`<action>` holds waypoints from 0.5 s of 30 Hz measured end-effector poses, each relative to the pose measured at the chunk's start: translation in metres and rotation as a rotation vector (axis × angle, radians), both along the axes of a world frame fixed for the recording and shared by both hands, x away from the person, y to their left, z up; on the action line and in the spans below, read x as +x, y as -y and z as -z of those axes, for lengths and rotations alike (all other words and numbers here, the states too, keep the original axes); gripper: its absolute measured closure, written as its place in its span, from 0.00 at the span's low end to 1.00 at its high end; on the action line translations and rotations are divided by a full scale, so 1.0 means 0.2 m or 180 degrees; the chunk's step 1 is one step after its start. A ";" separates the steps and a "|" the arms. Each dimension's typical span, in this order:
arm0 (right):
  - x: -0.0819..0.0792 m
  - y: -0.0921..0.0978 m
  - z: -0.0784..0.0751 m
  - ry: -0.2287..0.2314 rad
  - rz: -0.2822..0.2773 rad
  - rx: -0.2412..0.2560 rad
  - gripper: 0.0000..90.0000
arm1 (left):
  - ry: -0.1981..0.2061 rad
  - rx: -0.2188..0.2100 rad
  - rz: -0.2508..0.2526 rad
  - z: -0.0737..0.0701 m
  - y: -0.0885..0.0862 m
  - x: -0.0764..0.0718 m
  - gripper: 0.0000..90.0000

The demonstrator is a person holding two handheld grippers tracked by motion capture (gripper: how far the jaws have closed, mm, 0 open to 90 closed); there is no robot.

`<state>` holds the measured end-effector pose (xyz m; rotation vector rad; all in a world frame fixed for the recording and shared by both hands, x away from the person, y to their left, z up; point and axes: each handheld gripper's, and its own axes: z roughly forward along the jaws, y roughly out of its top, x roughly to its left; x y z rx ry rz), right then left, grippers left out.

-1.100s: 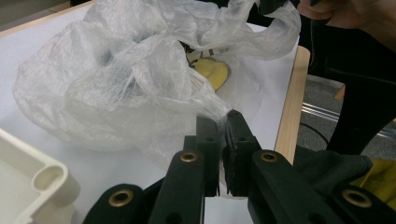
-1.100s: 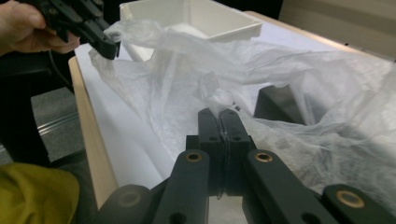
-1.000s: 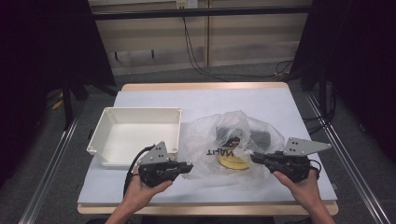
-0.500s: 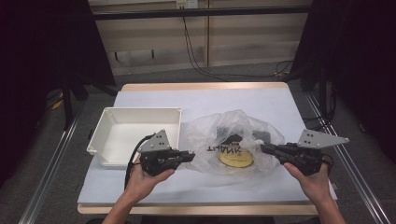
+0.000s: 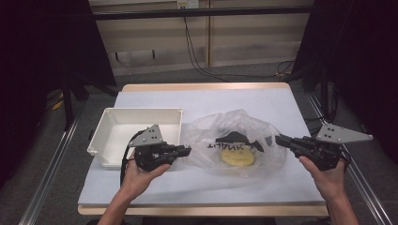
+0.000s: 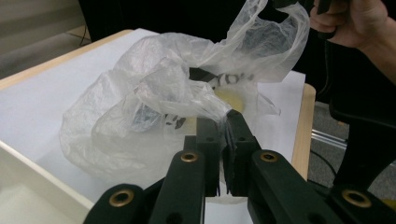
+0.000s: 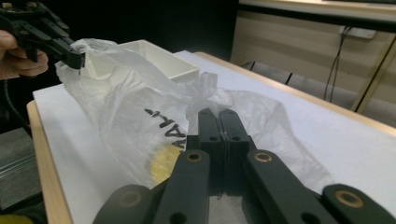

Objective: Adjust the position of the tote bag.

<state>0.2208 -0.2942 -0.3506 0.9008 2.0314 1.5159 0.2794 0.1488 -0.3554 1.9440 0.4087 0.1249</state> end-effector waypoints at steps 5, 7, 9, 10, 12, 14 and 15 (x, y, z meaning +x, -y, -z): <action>0.01 0.04 -0.05 0.0075 0.0088 -0.0029 1.00 | 0.0035 -0.0058 -0.0007 -0.07 0.00 0.02 0.96; 0.02 0.06 -0.07 0.0093 0.0126 -0.0009 1.00 | 0.0040 -0.0107 0.0013 -0.10 0.00 0.02 0.96; 0.03 0.08 -0.08 0.0112 0.0164 -0.0017 1.00 | 0.0079 -0.0134 0.0002 -0.13 0.00 0.03 0.97; 0.04 0.09 -0.09 0.0119 0.0188 -0.0008 1.00 | 0.0084 -0.0156 -0.0009 -0.14 0.00 0.02 0.96; 0.05 0.12 -0.11 0.0131 0.0247 -0.0009 1.00 | 0.0122 -0.0141 -0.0014 -0.16 -0.01 0.02 0.97; 0.07 0.16 -0.12 0.0140 0.0304 0.0012 1.00 | 0.0161 -0.0128 -0.0021 -0.19 -0.02 0.02 0.97; 0.08 0.18 -0.13 0.0154 0.0350 0.0015 1.00 | 0.0173 -0.0133 -0.0039 -0.20 -0.02 0.02 0.97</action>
